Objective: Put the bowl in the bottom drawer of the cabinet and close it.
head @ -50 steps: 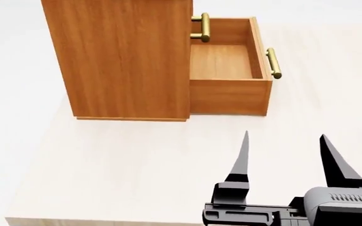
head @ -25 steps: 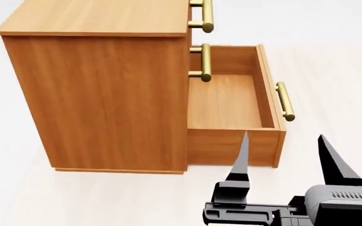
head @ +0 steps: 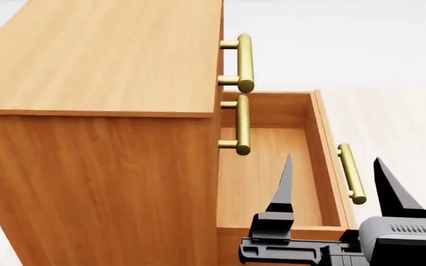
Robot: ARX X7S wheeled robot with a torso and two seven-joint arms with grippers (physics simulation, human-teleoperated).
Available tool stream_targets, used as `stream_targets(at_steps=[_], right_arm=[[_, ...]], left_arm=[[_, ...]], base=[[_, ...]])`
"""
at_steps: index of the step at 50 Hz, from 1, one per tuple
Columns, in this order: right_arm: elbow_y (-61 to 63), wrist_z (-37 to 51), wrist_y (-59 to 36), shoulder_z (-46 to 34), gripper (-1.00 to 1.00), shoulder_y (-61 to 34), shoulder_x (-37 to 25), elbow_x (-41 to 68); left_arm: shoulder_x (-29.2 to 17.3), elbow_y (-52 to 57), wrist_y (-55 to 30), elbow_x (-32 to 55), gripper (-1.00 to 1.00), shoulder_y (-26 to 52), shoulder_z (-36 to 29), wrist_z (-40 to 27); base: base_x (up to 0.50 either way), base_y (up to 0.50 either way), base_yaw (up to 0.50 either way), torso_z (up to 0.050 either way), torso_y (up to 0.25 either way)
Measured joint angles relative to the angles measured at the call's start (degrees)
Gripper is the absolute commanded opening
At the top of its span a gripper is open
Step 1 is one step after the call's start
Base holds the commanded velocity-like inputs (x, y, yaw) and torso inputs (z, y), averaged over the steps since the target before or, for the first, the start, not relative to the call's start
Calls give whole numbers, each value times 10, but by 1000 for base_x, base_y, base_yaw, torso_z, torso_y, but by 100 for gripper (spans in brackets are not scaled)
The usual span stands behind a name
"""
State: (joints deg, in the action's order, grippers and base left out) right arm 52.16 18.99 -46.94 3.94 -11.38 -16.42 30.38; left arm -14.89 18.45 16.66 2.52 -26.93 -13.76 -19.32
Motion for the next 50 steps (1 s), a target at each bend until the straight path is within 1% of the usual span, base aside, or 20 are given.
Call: stream_targets(at_steps=[18,33,50], right_arm=[[-8,8,11,-5,100,3,-6,5],[-59,15,8,-24,100,-23,-14,-12],[-190,15,-35,-65,100,-120,-24,-34]], left_arm=[[-7,12,-8,3,100,-3,-4,-7],[-11,15,-9,5,100,-3,-7,-11],[-15,15,-10,7,100,-2,-11,-16]], base=[[500,0,0,0,0],[0,0,0,0,0],[0,0,0,0,0]])
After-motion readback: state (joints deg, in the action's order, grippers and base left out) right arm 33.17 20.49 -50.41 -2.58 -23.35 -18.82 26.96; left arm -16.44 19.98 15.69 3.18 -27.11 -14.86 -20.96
